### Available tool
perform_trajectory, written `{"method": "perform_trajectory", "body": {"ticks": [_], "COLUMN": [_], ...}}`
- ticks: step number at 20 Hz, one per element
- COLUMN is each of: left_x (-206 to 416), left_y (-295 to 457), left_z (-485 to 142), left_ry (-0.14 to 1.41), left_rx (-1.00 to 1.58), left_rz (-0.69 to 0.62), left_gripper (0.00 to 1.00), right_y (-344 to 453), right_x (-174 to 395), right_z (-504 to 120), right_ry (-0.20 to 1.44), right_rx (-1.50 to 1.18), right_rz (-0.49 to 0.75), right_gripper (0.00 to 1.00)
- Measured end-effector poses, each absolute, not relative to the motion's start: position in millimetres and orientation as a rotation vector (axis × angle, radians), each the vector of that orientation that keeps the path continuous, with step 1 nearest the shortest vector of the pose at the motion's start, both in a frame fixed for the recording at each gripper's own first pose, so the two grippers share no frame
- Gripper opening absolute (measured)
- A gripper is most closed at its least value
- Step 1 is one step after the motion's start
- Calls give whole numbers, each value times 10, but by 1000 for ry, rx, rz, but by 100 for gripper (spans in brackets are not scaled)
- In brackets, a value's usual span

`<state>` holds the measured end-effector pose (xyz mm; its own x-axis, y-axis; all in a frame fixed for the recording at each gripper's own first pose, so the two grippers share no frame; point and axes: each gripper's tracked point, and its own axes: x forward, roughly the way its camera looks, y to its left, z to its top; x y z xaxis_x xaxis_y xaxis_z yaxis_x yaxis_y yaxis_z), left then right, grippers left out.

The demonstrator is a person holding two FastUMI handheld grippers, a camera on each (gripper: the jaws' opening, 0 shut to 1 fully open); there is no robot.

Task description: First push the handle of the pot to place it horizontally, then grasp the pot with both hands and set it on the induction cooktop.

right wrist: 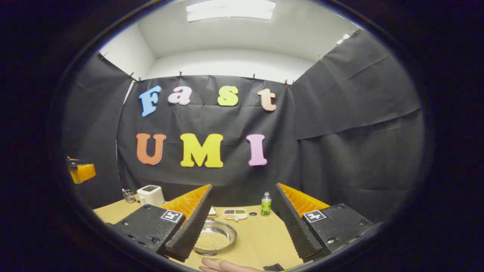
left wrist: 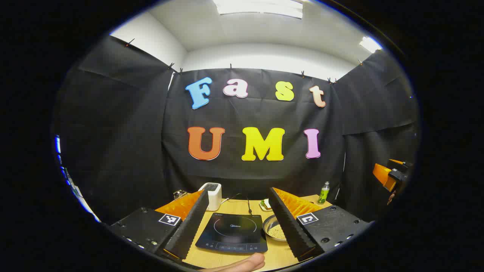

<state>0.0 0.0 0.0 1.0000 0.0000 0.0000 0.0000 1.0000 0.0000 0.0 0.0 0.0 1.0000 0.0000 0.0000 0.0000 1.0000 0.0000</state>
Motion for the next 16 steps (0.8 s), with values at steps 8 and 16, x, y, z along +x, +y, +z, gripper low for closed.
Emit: {"method": "perform_trajectory", "body": {"ticks": [8, 16], "left_x": [-8, -29], "left_y": [35, 26], "left_z": [-109, -145], "left_ry": [9, 14], "left_rx": [29, 29], "left_rz": [-9, -40], "left_gripper": [96, 95], "right_y": [213, 616], "right_x": [129, 280], "right_z": [-152, -268], "right_ry": [45, 85], "right_rx": [7, 2], "right_rz": [30, 108], "right_gripper": [100, 100]}}
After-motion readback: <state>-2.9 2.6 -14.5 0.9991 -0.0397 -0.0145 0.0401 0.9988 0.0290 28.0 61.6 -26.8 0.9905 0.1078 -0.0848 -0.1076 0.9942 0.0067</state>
